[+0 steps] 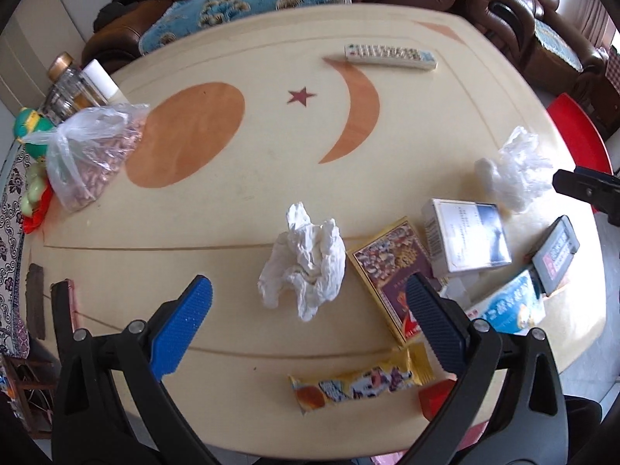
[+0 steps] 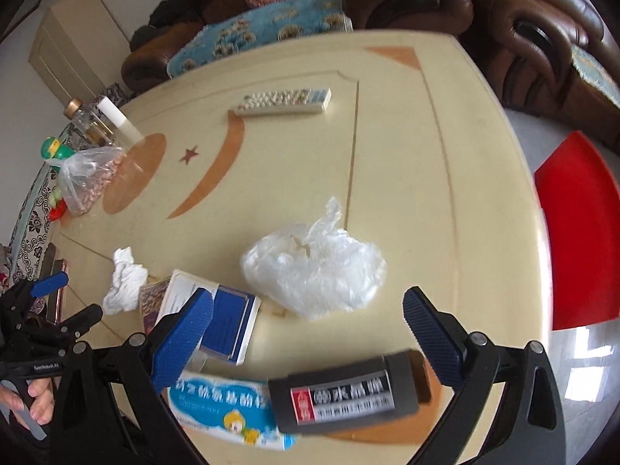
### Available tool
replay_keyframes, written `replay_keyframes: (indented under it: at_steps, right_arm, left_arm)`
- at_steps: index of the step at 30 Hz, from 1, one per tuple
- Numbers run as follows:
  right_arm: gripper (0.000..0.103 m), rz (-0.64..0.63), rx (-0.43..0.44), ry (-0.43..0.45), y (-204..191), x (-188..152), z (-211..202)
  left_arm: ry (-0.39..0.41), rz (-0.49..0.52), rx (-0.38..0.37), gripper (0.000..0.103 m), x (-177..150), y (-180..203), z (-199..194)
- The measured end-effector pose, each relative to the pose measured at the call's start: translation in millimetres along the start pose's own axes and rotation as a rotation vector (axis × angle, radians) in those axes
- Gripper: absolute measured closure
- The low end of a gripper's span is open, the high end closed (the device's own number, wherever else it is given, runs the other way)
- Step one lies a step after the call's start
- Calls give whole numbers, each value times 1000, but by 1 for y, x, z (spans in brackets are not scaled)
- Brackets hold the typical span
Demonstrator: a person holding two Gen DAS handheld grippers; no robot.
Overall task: Collect trash
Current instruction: 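Reach the left gripper to the crumpled tissue while the right gripper reaches the plastic bag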
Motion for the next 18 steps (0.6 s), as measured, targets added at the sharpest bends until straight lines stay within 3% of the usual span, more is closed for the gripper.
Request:
replay_keyframes:
  at_steps: [11, 13, 18]
  right_arm:
    - [7, 31, 24, -88, -1, 24, 55]
    - [11, 23, 23, -92, -3, 25, 59]
    - [18, 9, 34, -101, -9, 28, 67]
  left_arm:
    - [-77, -15, -42, 5, 20, -3, 37]
    - [-83, -14, -45, 5, 21, -3, 41]
    - [-124, -33, -105, 25, 22, -5, 55]
Point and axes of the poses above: each gripper's, at about its wrist camera, not at the fingertips, and z roughly the way its jaws point, y to its right, x to its top, the point moved 2 cm from there along z, roughly the way its jaws point, and after that the axes turned 8 degrees about -y, right-handed, at the moved point
